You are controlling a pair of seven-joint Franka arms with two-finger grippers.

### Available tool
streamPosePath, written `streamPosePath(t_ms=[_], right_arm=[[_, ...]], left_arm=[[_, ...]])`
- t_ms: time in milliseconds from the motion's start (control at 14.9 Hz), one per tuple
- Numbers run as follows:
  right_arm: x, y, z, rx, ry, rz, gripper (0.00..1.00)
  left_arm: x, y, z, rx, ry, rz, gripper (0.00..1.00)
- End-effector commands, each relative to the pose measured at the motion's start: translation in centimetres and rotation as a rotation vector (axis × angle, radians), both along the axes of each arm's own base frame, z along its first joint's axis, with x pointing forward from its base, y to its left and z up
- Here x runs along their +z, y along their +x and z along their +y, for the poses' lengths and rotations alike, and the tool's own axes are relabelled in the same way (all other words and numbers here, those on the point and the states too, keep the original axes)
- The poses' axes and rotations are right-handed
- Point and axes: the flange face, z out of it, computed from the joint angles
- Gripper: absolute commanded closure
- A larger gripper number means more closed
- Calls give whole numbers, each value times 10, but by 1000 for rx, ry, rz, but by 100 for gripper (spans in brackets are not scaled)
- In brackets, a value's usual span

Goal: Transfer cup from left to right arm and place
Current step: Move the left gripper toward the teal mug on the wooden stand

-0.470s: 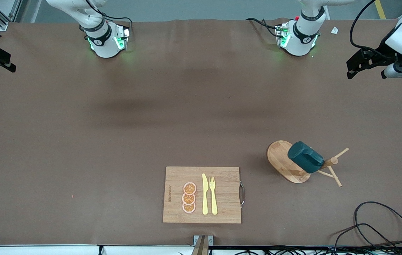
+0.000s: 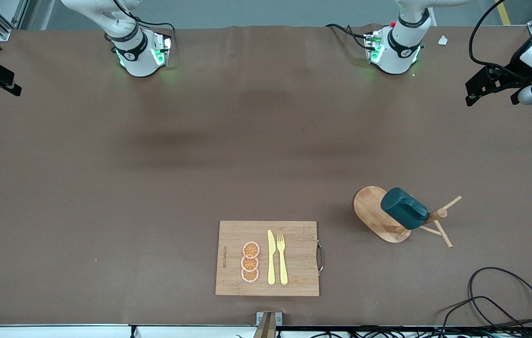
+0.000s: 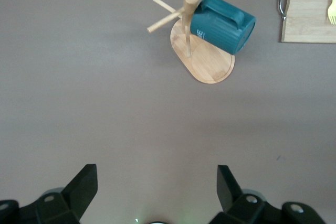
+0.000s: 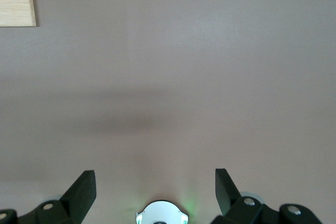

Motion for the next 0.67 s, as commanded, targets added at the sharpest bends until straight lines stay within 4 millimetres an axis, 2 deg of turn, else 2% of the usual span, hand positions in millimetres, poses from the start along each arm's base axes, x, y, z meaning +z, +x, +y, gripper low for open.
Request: streamPosePath(t_ms=[0, 336, 604], right_arm=[[4, -6, 3, 6, -17, -3, 0], [5, -6, 3, 35, -16, -5, 0], [5, -6, 1, 31, -13, -7, 0]], left_arm=[[-5, 28, 9, 16, -42, 18, 0], [-39, 57, 9, 92, -96, 57, 0], [-69, 85, -7, 376, -175, 49, 0]])
